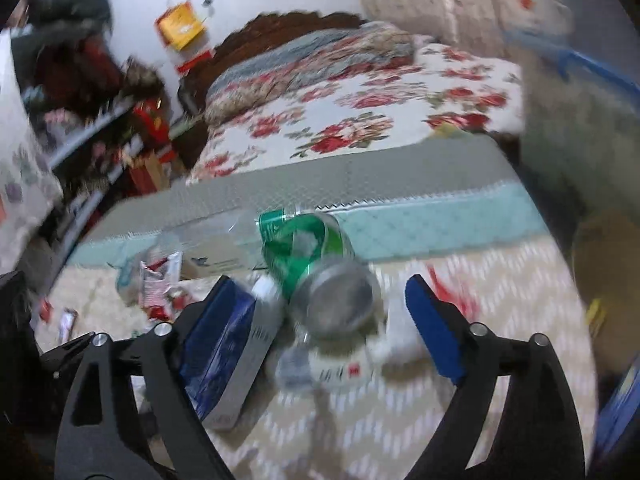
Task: Collect trash
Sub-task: 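Grasp the blue milk carton with the left tool while the right approaches the green can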
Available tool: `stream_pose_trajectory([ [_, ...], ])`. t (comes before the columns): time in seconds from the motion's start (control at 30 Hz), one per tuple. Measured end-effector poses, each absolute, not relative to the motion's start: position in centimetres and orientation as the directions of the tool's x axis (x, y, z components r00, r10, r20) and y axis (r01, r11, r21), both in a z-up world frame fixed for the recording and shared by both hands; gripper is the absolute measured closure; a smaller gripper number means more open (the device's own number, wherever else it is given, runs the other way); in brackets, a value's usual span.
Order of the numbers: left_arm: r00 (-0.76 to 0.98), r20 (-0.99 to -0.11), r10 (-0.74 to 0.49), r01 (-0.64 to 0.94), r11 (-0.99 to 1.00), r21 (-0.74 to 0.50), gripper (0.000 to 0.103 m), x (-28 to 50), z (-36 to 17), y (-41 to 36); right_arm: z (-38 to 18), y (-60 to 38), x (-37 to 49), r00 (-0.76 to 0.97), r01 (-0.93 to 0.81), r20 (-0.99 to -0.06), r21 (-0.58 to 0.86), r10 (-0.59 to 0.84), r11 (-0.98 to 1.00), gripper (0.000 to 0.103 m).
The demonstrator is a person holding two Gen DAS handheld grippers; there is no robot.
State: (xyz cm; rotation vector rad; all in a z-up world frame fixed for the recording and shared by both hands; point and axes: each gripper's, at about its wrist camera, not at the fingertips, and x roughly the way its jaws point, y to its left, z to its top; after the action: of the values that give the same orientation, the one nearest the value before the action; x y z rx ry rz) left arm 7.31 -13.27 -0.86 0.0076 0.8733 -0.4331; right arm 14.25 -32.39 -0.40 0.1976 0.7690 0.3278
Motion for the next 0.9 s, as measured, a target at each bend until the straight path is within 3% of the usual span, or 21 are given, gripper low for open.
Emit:
stream_pose_trajectory([
  [0.1,0.537,-0.775,-0.333,0.361,0.921,-0.146,0.027,8.4,-2.4,-14.4,-1.1,-32.2,19.0,0.563,-0.243,-0.711,0.344,0.421,0.907,0.015],
  [0.17,0.505,-0.803,-0.317,0.351,0.925,-0.145,0.053,8.8,-3.3,-14.6,-2.1,-32.5,21.7,0.485,-0.217,-0.739,0.416,0.468,0.883,0.015],
  [0.2,0.492,-0.806,-0.328,0.353,0.922,-0.159,0.054,8.9,-3.5,-14.4,-2.8,-32.8,22.8,0.449,-0.193,-0.749,0.451,0.487,0.871,0.015],
  [0.27,0.488,-0.812,-0.320,0.355,0.923,-0.150,0.054,8.2,-3.3,-13.8,-3.7,-32.9,23.7,0.403,-0.166,-0.757,0.492,0.514,0.854,0.026],
  [0.37,0.467,-0.801,-0.376,0.402,0.897,-0.187,0.054,5.9,-2.6,-12.1,-3.4,-31.7,22.4,0.376,-0.233,-0.745,0.500,0.551,0.834,0.033],
  [0.5,0.481,-0.771,-0.418,0.448,0.873,-0.193,0.054,1.9,-1.7,-8.8,-2.6,-29.1,17.2,0.350,-0.362,-0.726,0.478,0.592,0.800,0.032],
  [0.67,0.480,-0.785,-0.390,0.369,0.902,-0.223,0.054,-0.1,-2.5,-4.7,-2.7,-27.3,10.4,0.310,-0.475,-0.678,0.496,0.666,0.727,0.032],
  [0.9,0.489,-0.777,-0.397,0.327,0.909,-0.259,0.052,-0.4,-2.5,-3.4,-3.4,-31.5,5.0,0.423,-0.366,-0.525,0.647,0.739,0.669,0.032],
])
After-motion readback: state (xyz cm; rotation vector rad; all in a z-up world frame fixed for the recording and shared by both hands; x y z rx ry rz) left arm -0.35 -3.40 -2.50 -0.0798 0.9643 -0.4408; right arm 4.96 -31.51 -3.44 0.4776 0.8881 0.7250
